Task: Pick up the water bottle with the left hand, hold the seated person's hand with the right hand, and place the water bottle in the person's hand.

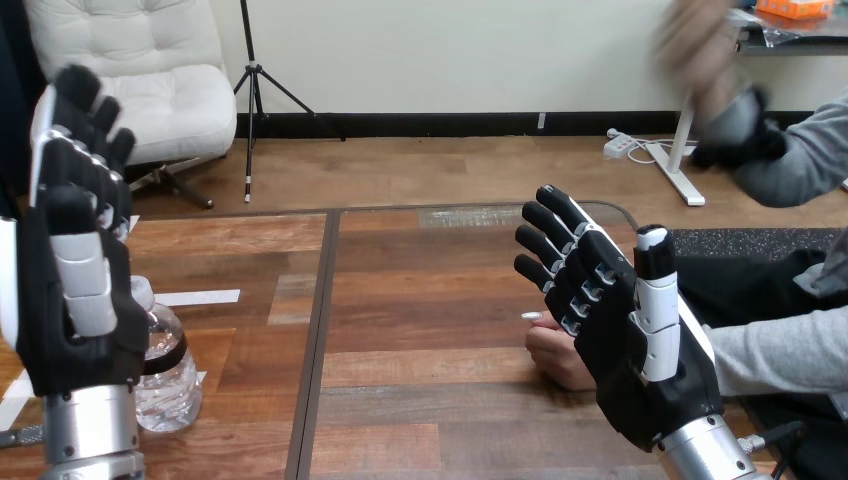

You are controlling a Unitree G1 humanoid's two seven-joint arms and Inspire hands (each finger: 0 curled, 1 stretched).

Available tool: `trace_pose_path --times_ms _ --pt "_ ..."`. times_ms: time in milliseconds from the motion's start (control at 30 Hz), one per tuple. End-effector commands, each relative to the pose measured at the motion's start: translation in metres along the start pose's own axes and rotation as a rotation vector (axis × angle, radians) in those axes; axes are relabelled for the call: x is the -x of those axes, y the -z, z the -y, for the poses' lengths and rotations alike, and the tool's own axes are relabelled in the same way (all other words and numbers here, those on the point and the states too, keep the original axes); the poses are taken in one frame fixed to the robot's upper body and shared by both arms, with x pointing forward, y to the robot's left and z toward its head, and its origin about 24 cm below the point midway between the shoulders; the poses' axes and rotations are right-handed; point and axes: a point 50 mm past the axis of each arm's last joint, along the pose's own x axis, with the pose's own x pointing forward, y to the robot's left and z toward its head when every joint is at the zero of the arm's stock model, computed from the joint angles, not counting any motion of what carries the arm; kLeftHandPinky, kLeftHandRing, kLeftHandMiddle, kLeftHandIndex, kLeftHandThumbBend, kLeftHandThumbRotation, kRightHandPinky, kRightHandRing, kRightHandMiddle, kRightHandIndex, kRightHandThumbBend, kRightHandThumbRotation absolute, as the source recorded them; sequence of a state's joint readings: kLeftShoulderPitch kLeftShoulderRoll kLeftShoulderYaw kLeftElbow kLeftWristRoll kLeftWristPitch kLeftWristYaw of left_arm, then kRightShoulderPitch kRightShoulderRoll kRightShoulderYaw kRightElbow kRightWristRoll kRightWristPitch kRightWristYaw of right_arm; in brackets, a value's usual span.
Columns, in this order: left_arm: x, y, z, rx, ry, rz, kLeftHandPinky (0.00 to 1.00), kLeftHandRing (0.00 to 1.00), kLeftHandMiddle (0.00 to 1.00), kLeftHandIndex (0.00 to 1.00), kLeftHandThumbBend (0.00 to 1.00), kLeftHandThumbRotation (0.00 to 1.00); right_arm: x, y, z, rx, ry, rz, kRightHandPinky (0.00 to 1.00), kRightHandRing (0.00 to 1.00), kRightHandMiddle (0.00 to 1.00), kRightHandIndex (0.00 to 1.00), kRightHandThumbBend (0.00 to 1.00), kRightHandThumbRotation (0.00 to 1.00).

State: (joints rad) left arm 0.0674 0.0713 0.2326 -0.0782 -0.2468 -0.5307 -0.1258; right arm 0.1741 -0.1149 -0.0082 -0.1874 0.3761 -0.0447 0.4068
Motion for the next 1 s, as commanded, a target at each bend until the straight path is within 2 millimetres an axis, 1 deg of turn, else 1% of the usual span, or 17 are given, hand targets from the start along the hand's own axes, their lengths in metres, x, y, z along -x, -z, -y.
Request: trace_pose_path --times_ms 0,267,967 --pt "-0.015 -0.007 0.001 0.01 0.024 0.063 0.98 1.0 1.0 0.98 1.0 0.93 -0.019 -0.018 -0.005 0.024 -0.042 0.094 0.97 0.96 0.96 0.95 0.76 1.0" --pt "-0.014 -0.003 -0.003 0.015 0.018 0.051 1.0 1.0 1.0 1.0 1.0 0.95 -0.02 -0.018 -0.005 0.022 -0.042 0.092 0.97 0.96 0.95 0.94 0.77 1.0" --pt "-0.018 0.006 -0.01 -0.027 0.007 0.03 1.0 1.0 1.0 1.0 1.0 1.0 -0.023 -0.018 -0.003 0.014 -0.044 0.094 0.98 0.97 0.95 0.94 0.79 1.0"
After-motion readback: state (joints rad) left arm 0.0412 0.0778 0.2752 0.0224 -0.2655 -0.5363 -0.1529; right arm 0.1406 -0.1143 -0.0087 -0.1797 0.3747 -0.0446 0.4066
